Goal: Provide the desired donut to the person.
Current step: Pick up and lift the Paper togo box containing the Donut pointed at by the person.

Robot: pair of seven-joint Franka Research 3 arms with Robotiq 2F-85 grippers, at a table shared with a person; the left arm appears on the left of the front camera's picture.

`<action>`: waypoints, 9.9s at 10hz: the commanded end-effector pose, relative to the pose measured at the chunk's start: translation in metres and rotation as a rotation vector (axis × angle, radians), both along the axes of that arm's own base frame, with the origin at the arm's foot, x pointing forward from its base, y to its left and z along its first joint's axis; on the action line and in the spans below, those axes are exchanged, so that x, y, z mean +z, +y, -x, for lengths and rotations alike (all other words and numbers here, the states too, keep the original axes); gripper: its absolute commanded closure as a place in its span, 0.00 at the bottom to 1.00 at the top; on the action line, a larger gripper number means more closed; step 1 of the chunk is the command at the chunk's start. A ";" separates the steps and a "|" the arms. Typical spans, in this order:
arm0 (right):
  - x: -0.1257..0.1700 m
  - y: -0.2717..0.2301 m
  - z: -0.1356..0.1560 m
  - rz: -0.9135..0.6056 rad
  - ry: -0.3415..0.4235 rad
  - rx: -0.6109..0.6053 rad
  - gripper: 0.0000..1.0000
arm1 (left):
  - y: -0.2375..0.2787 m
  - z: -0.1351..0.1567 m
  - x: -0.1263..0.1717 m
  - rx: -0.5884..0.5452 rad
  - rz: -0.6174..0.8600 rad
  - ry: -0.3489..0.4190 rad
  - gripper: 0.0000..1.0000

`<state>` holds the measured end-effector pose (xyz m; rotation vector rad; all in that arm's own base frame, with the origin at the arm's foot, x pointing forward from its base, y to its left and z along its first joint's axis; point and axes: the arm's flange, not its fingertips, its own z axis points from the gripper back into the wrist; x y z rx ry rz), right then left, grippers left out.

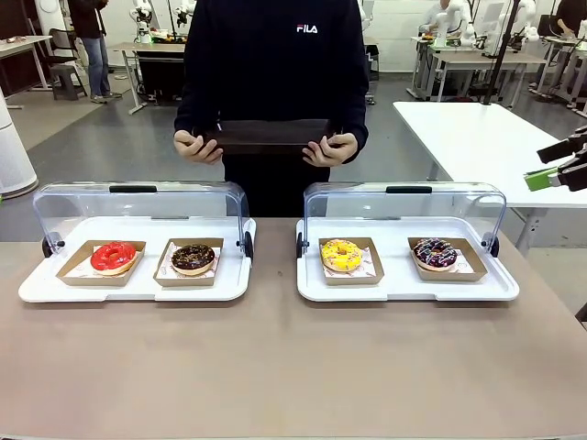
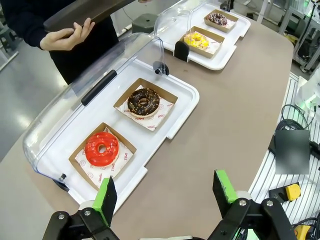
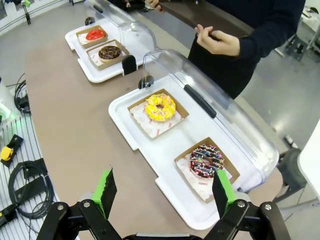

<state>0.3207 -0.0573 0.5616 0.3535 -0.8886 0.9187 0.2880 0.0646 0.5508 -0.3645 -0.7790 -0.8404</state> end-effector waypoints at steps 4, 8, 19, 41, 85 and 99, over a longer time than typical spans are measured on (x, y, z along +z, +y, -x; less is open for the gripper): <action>-0.015 0.013 0.007 -0.010 -0.037 -0.017 0.00 | -0.008 0.013 -0.027 -0.022 0.020 -0.053 0.00; 0.003 0.000 0.000 0.001 -0.014 0.001 0.00 | 0.001 0.000 0.001 -0.008 0.003 -0.018 0.00; 0.003 0.000 0.000 0.001 -0.014 0.001 0.00 | 0.001 0.000 0.001 -0.008 0.003 -0.018 0.00; 0.003 0.000 0.000 0.001 -0.014 0.001 0.00 | 0.001 0.000 0.001 -0.008 0.003 -0.018 0.00; -0.130 0.051 -0.055 0.733 0.089 0.514 1.00 | 0.001 0.000 0.001 -0.008 0.003 -0.018 0.00; 0.001 0.070 0.036 0.717 -0.139 0.582 1.00 | 0.001 0.000 0.001 -0.008 0.003 -0.018 0.00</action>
